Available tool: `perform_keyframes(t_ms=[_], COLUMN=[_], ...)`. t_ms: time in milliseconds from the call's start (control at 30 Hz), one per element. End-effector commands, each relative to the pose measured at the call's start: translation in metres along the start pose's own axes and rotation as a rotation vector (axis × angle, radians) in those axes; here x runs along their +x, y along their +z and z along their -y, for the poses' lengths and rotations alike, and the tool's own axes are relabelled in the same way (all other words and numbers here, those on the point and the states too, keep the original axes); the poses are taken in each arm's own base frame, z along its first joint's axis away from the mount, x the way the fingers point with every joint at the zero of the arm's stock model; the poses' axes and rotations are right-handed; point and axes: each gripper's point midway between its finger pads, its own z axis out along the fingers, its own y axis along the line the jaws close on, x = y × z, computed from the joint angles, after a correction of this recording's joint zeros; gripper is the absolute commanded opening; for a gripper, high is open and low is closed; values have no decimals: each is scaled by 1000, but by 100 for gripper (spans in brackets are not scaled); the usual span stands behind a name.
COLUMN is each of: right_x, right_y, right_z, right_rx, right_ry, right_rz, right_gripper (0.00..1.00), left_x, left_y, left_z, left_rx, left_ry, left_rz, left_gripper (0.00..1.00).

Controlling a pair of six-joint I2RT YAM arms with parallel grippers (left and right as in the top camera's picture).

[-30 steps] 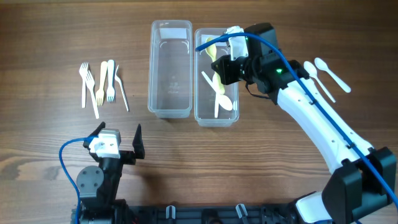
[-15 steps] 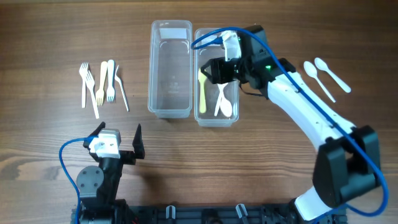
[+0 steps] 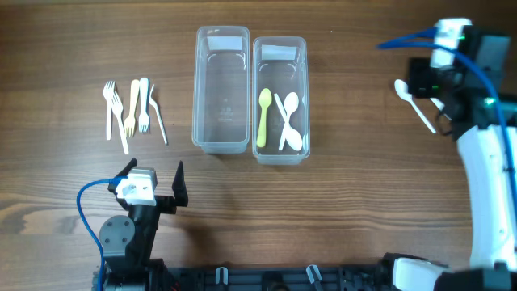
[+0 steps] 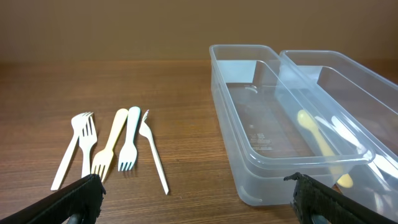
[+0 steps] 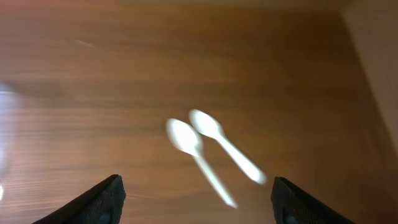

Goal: Pack container
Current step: 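Grasp a white spoon from the remaining pair with the right gripper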

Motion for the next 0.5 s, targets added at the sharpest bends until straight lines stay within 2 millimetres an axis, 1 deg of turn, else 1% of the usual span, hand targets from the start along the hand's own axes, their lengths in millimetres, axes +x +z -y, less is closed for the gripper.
perform_keyframes(t_ms=[0, 100, 200, 267, 333, 433, 467], right_x=[30, 47, 68, 78, 86, 103, 108], right_y=[37, 68, 103, 123, 137, 160, 164], right_z=[30, 29, 19, 10, 5, 0, -1], right_rx=[3, -85, -151, -201, -228, -250, -257], right_ry=[1, 37, -33, -70, -100, -142, -156], right_rz=[-103, -152, -216, -237, -250, -285, -294], right_gripper=[74, 71, 67, 68, 68, 68, 68], left_x=[0, 0, 0, 0, 0, 0, 0], left_y=[0, 0, 0, 0, 0, 0, 0], left_z=[3, 3, 3, 3, 3, 3, 3], left_rx=[15, 15, 15, 15, 15, 15, 15], left_ry=[24, 24, 24, 24, 24, 24, 24], left_rz=[6, 6, 6, 6, 6, 6, 6], left_gripper=[100, 100, 100, 100, 100, 100, 100])
